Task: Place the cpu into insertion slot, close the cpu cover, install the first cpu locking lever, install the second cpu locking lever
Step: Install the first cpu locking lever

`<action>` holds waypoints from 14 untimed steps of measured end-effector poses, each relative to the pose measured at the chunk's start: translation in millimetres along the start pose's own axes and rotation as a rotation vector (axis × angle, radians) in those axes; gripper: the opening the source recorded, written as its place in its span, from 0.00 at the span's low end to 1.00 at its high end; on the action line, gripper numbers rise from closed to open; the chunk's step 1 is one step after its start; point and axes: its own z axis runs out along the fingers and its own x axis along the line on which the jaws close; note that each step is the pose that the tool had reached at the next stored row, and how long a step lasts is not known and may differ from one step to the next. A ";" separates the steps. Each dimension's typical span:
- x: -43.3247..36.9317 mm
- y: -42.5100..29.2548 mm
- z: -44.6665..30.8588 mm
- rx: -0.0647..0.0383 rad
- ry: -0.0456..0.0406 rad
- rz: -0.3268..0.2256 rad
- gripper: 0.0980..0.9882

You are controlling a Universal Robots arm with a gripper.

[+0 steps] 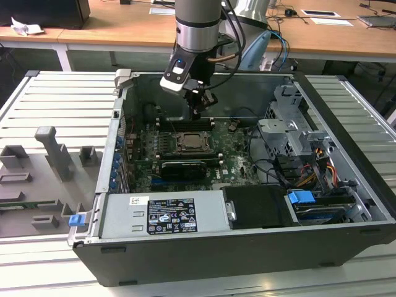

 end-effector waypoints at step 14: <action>-0.2 -0.1 0.0 0.001 0.0038 -0.071 0.06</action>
